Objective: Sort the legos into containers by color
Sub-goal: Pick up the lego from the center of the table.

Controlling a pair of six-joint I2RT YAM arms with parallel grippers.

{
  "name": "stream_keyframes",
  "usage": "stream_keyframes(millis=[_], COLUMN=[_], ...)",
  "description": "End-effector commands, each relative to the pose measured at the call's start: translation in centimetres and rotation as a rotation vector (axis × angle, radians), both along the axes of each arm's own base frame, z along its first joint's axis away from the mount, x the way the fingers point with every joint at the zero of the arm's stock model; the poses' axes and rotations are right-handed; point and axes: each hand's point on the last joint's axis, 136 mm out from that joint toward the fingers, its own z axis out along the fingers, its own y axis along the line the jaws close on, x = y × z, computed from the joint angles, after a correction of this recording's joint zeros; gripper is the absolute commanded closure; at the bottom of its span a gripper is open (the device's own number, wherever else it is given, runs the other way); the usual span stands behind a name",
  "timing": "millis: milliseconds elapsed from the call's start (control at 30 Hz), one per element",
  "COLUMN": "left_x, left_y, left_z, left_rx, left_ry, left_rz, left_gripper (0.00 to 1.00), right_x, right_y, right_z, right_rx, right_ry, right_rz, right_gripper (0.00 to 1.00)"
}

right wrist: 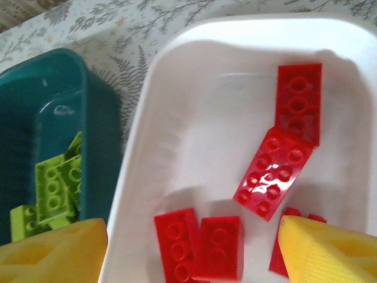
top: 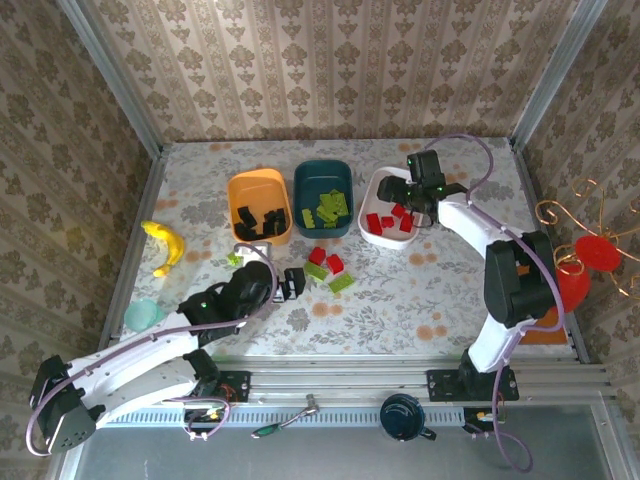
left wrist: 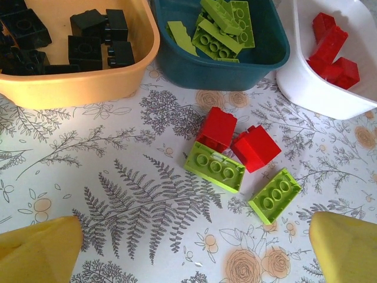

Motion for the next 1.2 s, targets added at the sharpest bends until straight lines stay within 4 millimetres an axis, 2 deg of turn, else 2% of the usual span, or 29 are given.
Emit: stream_keyframes(millis=[0,67,133,233,333,367,633,733,900,1167], left_x=[-0.3,-0.4,-0.4,-0.5,-0.5,-0.5,-0.4,-0.4,-0.4,-0.4], left_y=[0.4,0.6,0.7,0.9,1.3,1.4,1.9,2.0,2.0,2.6], left_z=[-0.2,-0.3,-0.4,-0.6,-0.9,-0.9,-1.3,-1.6,-1.7,-2.1], left_rx=[0.008,0.017,0.016,0.014,0.016,0.013,0.011,0.007,0.002,0.001], left_ry=[0.017,0.021,0.021,0.021,0.026,0.028,0.044,0.053,0.058,0.066], left_rz=[0.003,0.007,0.006,0.012,0.023,0.028,0.045,0.048,0.049,0.065], left_gripper=[0.0,0.0,0.0,0.0,0.0,0.0,0.0,0.0,0.0,0.0], right_x=[-2.8,-5.4,-8.4,-12.8,-15.8,-16.4,-17.7,-18.2,-17.9,-18.9], right_y=[2.6,4.5,6.5,9.2,11.4,11.8,14.0,15.3,15.9,16.1], right_z=[2.8,2.7,1.7,-1.0,-3.5,-4.4,-8.7,-9.7,-10.9,-13.1], right_rx=[-0.005,-0.015,-0.043,-0.107,-0.166,-0.209,-0.383,-0.415,-0.458,-0.475], right_ry=[-0.045,-0.049,-0.04,0.001,0.037,0.049,0.132,0.154,0.168,0.227], right_rz=[0.098,0.168,0.246,0.365,0.476,0.505,0.656,0.709,0.722,0.748], right_gripper=[0.22,0.2,0.19,0.17,0.02,0.0,0.03,0.02,0.02,0.16])
